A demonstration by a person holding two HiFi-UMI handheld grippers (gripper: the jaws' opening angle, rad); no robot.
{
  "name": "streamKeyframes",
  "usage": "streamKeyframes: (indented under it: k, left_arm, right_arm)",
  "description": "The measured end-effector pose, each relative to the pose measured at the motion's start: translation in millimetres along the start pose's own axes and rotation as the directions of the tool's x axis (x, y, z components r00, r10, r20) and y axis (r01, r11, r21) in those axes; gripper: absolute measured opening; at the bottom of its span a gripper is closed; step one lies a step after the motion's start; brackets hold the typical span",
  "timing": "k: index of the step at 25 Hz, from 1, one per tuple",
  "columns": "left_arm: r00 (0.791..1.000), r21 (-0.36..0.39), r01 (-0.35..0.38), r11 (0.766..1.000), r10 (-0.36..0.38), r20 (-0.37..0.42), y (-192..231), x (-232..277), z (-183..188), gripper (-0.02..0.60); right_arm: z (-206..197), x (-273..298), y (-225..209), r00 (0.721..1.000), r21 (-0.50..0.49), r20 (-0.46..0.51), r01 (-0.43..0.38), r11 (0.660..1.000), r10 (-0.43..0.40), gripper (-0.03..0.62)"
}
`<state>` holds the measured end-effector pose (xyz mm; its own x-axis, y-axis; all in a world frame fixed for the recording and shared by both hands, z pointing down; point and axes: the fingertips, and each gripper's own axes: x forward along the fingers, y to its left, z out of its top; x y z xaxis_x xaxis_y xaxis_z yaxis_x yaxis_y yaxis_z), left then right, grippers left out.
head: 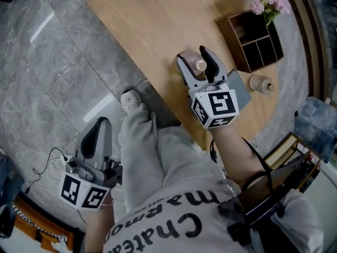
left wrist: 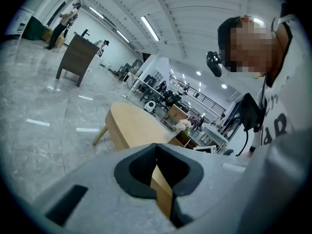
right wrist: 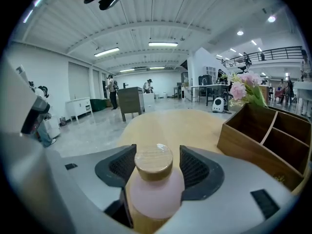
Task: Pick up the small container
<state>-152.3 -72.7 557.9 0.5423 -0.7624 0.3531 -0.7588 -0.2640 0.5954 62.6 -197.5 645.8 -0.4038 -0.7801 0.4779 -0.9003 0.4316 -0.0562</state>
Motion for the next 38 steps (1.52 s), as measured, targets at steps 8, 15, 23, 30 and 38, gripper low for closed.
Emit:
streamKeyframes:
  k: [8, 15, 23, 30, 38]
  left_arm:
    - [0.999, 0.005, -0.030, 1.000, 0.030, 0.034, 9.4, -7.1, -0.6, 0.014]
    - [0.999, 0.014, -0.032, 0.999, 0.031, 0.043, 9.9, -7.4, -6.3, 0.014]
    - [0.998, 0.016, -0.034, 0.999, 0.033, 0.054, 7.6, -14.0, -1.5, 0.014]
    - [0.997, -0.043, -0.045, 0.998, 0.047, 0.063, 9.5, -23.0, 14.5, 0.014]
    - [0.996, -0.068, -0.081, 0.994, 0.083, 0.027, 6.0, -45.5, 19.7, 0.014]
  right_arm:
    - [2.9, 1.3, -0.9, 0.998, -0.066, 0.060, 0.027, 0.997, -0.023, 0.225]
    - [7.3, 2.9, 0.5, 0.997, -0.064, 0.077, -0.019, 0.998, 0.024, 0.212]
    - [12.4, 0.4, 2.0, 0.997, -0.108, 0.078, 0.033, 0.994, -0.025, 0.143]
    - [17.0, 4.1, 4.2, 0.998, -0.095, 0.032, 0.061, 0.994, -0.058, 0.092]
    - [15.7, 4.9, 3.3, 0.998, -0.039, -0.020, 0.064, 0.997, -0.065, 0.088]
